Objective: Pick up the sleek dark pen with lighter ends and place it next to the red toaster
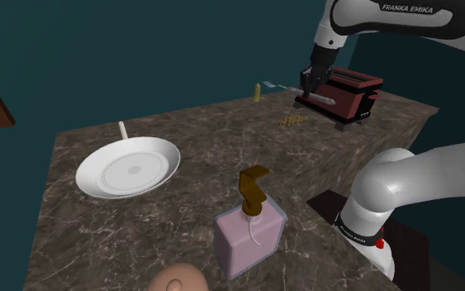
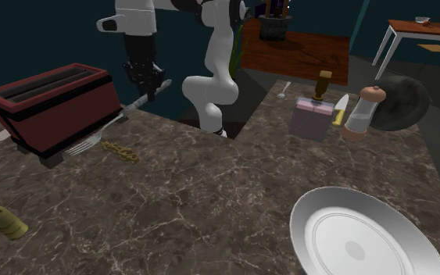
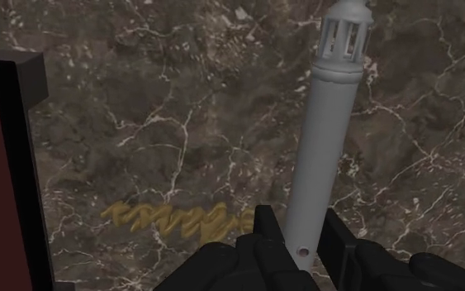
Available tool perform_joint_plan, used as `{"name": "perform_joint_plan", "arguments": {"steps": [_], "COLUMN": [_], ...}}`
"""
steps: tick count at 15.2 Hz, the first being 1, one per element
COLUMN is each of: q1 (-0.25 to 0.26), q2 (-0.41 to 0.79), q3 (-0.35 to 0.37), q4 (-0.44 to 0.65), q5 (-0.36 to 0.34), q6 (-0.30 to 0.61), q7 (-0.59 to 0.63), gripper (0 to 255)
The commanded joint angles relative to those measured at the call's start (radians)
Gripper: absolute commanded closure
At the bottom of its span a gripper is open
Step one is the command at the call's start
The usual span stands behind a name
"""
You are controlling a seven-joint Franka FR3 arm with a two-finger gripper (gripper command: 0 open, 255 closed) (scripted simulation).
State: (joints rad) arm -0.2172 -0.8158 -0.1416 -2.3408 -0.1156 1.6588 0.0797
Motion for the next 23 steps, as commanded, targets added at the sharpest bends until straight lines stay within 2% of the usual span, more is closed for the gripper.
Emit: {"name": "perform_joint_plan", "arguments": {"steps": [1,23], "q1": [-0.001,-0.018], "q2": [-0.006,-0.04], "q3": [-0.003,-0.032], "q4": [-0.029,-0.343], "q5": [-0.003,-0.034], "q6": [0.023,0.304], "q7": [0.0,0.009], "gripper": [255,255]}}
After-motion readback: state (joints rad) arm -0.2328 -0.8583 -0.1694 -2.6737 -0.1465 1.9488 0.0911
